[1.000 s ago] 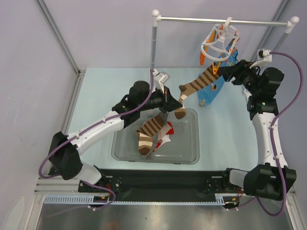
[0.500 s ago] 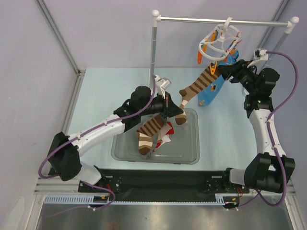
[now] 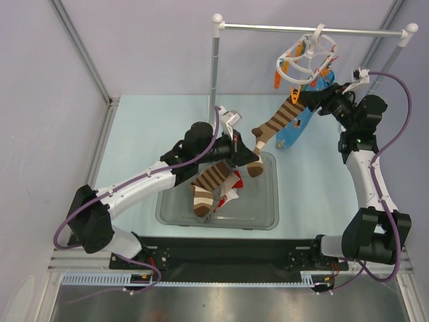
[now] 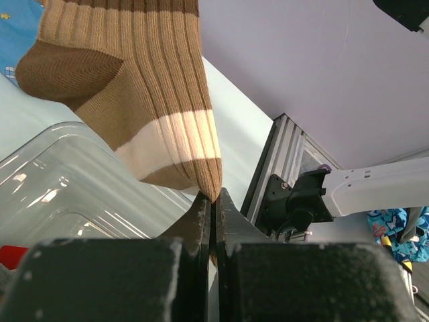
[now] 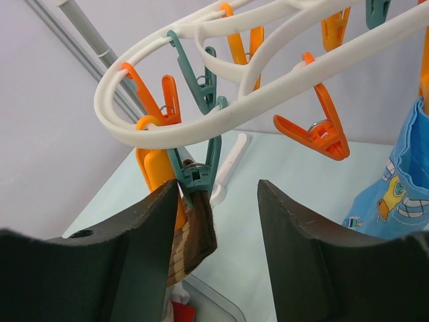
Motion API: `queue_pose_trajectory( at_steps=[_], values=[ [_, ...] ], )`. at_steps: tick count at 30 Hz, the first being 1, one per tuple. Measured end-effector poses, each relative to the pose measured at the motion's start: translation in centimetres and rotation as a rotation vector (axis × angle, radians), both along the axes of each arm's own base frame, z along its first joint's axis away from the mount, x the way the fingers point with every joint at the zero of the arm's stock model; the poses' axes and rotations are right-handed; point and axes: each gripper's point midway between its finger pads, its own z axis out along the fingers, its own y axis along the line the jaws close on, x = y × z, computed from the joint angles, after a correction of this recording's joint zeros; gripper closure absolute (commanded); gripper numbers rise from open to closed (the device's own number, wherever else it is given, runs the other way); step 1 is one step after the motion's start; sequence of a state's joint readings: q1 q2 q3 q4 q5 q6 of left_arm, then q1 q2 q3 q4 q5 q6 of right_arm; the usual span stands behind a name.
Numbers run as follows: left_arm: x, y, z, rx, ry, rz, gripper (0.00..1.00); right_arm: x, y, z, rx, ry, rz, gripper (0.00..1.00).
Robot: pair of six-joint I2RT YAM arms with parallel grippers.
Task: Remove the socks clipped to the hanger
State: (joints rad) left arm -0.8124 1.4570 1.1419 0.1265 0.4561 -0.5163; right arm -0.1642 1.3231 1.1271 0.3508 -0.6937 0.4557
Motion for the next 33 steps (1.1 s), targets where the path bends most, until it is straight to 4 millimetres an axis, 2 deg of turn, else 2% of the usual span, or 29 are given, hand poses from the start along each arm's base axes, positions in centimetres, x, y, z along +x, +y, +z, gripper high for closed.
queue_pose_trajectory(
  at_steps=[5,7,11,13,18,24,29,33],
  values=[
    [-0.2,-0.2,-0.1,0.0,-0.001,-0.005,1.0,0.2,0.6,-0.3,0.011,0.013,0.014,0.52],
    [-0.2,-0.3,-0.2,0.0,0.0,-0.007,1.0,0.1,0.9,-0.2,0.013,0.01,0.021,0.52],
    [-0.3,-0.5,-0.5,0.007,0.006,-0.012,1.0,0.1,1.3,0.1,0.02,0.002,0.029,0.4],
    [-0.3,-0.6,-0.7,0.01,0.009,-0.013,1.0,0.1,1.3,0.1,0.023,0.001,0.029,0.38],
    [-0.2,-0.8,-1.2,0.018,0.015,-0.013,1.0,0.3,1.2,0.3,0.039,0.002,0.01,0.51],
    [-0.3,-1.0,-1.5,0.024,0.02,-0.016,1.0,0.6,1.0,0.6,0.051,-0.004,-0.011,0.51],
    [-0.3,-1.3,-1.2,0.019,0.014,-0.019,1.0,0.7,1.2,1.5,0.065,-0.017,-0.017,0.47],
    [-0.4,-1.4,-1.0,0.018,0.013,-0.023,1.0,0.7,1.5,1.7,0.067,-0.022,-0.014,0.53]
  ],
)
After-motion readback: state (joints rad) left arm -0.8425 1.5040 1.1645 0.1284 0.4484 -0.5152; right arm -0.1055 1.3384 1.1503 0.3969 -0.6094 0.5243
